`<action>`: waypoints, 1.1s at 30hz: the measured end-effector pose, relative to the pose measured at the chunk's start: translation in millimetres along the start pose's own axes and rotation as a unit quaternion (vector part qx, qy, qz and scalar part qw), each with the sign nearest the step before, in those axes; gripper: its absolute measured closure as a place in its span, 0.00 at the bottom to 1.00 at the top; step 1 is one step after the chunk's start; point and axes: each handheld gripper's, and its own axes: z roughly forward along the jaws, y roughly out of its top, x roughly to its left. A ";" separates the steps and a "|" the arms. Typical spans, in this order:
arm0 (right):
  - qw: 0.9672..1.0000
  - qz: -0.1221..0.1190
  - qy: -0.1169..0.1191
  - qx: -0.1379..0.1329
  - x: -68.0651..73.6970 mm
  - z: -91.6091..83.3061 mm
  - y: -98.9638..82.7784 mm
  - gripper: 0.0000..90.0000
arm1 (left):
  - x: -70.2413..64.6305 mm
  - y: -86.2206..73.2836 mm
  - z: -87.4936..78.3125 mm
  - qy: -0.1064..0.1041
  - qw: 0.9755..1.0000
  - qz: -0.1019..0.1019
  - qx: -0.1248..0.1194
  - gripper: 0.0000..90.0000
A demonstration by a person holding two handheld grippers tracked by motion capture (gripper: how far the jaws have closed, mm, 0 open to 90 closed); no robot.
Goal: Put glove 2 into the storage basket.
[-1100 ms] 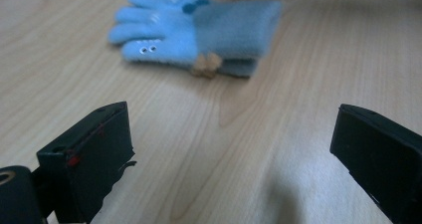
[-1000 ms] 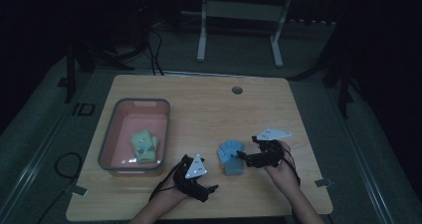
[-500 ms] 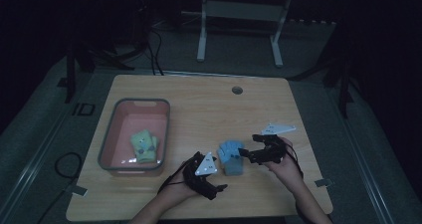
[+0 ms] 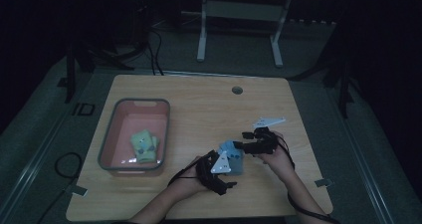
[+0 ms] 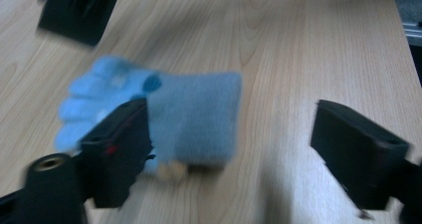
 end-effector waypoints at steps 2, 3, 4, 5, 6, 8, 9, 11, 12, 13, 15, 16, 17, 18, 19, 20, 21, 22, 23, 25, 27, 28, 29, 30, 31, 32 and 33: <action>1.000 -0.002 -0.007 0.008 -1.4 5.7 -1.4 0.41 | 0.7 1.6 3.6 0.000 1.000 0.007 -0.002 0.32; 1.000 0.007 -0.003 0.013 -2.7 9.3 -2.9 0.41 | 1.2 1.8 5.0 -0.004 1.000 0.008 -0.002 0.35; 1.000 0.009 -0.003 0.015 -3.8 11.4 -4.1 0.41 | 1.8 1.9 7.5 -0.003 1.000 0.012 0.002 0.37; 1.000 0.013 -0.006 0.019 -5.3 15.1 -6.3 0.41 | 2.2 1.8 9.8 0.000 1.000 0.016 0.008 0.40; 1.000 0.017 -0.005 0.025 -6.2 17.9 -8.0 0.40 | 2.7 1.4 12.1 -0.002 1.000 0.019 0.014 0.42; 0.999 0.020 -0.007 0.034 -7.3 22.9 -11.7 0.40 | 3.4 1.2 16.2 0.004 0.999 0.021 0.026 0.43; 0.999 0.020 -0.008 0.039 -7.2 24.5 -12.7 0.39 | 3.9 0.8 18.4 0.003 0.999 0.022 0.028 0.43; 0.999 0.015 -0.017 0.047 -6.8 28.5 -15.9 0.38 | 5.0 0.9 21.8 0.004 0.999 0.022 0.033 0.43; 0.998 0.013 -0.020 0.053 -6.8 30.2 -17.2 0.38 | 5.0 0.8 23.2 0.004 0.999 0.022 0.033 0.43; 0.998 0.010 -0.024 0.056 -6.9 31.6 -18.7 0.36 | 5.0 0.6 24.6 0.004 0.999 0.024 0.035 0.44; 0.998 0.007 -0.031 0.061 -7.1 33.1 -21.0 0.35 | 5.2 0.5 26.7 0.005 0.999 0.025 0.038 0.45; 0.998 0.009 -0.032 0.061 -6.9 32.8 -21.3 0.36 | 5.1 0.6 27.8 0.007 0.999 0.027 0.040 0.46; 0.997 0.006 -0.038 0.063 -5.9 32.5 -21.4 0.37 | 5.2 0.8 28.6 0.007 0.999 0.029 0.041 0.47; 0.997 0.006 -0.038 0.063 -5.9 32.5 -21.4 0.37 | 5.2 0.8 28.6 0.007 0.999 0.029 0.041 0.47; 0.997 0.000 -0.044 0.068 -4.3 32.2 -21.3 0.38 | 4.6 1.0 30.5 0.012 0.998 0.031 0.045 0.47; 0.996 -0.012 -0.050 0.070 -1.5 32.3 -22.0 0.43 | 3.8 1.0 31.9 0.013 0.998 0.035 0.047 0.47; 0.996 -0.011 -0.048 0.070 -0.3 31.9 -22.1 0.48 | 3.1 0.8 32.8 0.014 0.998 0.037 0.048 0.48; 0.996 -0.012 -0.045 0.071 -0.1 31.6 -22.1 0.51 | 2.3 0.4 34.1 0.019 0.998 0.040 0.052 0.48; 0.997 -0.012 -0.042 0.071 0.0 31.4 -22.2 0.55 | 1.9 -0.1 35.1 0.022 0.997 0.042 0.053 0.50; 0.997 -0.012 -0.024 0.071 -0.3 31.1 -22.6 0.65 | 2.2 -0.8 35.3 0.028 0.998 0.041 0.050 0.53; 0.997 -0.007 -0.010 0.072 -0.3 31.5 -22.7 0.74 | 3.8 -1.1 35.5 0.033 0.997 0.040 0.051 0.62; 0.997 -0.004 -0.005 0.073 -0.5 31.8 -22.7 0.76 | 4.7 -1.0 35.6 0.032 0.997 0.040 0.053 0.64; 0.997 -0.002 -0.001 0.074 -0.7 32.0 -22.5 0.78 | 5.5 -0.3 35.5 0.033 0.997 0.042 0.056 0.67; 0.997 0.001 0.003 0.075 -1.0 32.3 -22.3 0.80 | 5.9 0.8 35.0 0.033 0.997 0.046 0.057 0.71; 0.997 0.003 0.005 0.076 -1.0 32.4 -22.1 0.82 | 6.3 2.1 34.5 0.034 0.997 0.048 0.058 0.74; 0.997 0.006 0.007 0.076 -1.1 32.6 -21.9 0.83 | 7.0 3.5 33.6 0.033 0.997 0.048 0.060 0.77; 0.997 0.009 0.008 0.075 -1.4 32.5 -21.6 0.84 | 8.0 4.6 32.7 0.030 0.997 0.045 0.060 0.79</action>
